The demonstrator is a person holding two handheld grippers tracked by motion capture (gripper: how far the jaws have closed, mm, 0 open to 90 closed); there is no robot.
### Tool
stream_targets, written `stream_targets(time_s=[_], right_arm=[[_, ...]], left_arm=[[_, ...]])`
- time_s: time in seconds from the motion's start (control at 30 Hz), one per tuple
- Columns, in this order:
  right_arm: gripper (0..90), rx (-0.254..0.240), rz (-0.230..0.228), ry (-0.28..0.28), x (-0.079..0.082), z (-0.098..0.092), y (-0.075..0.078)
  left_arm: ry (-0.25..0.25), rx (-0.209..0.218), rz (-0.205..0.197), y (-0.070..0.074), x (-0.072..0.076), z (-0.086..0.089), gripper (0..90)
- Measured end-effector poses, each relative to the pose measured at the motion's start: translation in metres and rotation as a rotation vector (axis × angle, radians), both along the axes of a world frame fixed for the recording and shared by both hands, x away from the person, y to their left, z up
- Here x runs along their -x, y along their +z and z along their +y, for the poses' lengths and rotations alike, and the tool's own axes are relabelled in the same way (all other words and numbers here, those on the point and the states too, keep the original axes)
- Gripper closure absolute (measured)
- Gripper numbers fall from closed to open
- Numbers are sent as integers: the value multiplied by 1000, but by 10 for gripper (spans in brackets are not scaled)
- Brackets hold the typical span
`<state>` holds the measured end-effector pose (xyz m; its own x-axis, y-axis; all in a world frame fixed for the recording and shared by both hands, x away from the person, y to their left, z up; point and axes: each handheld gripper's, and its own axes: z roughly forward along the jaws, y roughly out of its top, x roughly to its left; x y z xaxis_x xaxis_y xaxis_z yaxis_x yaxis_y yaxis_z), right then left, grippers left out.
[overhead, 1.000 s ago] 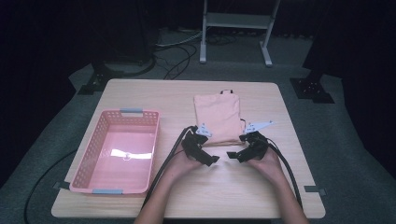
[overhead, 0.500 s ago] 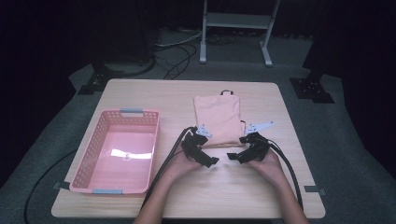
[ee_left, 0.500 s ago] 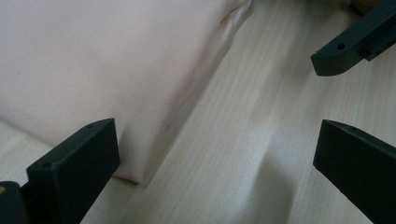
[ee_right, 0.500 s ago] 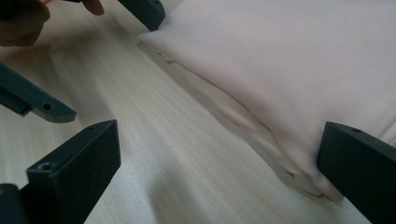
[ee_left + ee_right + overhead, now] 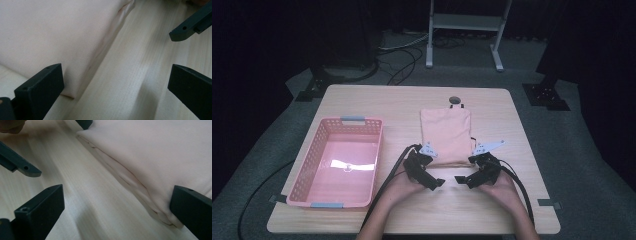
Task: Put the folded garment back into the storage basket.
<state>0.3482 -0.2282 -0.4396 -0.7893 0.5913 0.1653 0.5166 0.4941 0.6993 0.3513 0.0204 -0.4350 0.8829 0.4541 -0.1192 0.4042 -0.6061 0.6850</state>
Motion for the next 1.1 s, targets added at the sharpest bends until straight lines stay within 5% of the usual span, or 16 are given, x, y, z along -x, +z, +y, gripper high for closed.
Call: stream_targets(time_s=[0.53,1.1], right_arm=[[0,-12,-10,-10,31,-1,-2],[0,-29,-22,-11,64,0,-4]], left_arm=[[-26,-8,-9,-1,28,0,0],[-37,35,10,-2,54,8,0]])
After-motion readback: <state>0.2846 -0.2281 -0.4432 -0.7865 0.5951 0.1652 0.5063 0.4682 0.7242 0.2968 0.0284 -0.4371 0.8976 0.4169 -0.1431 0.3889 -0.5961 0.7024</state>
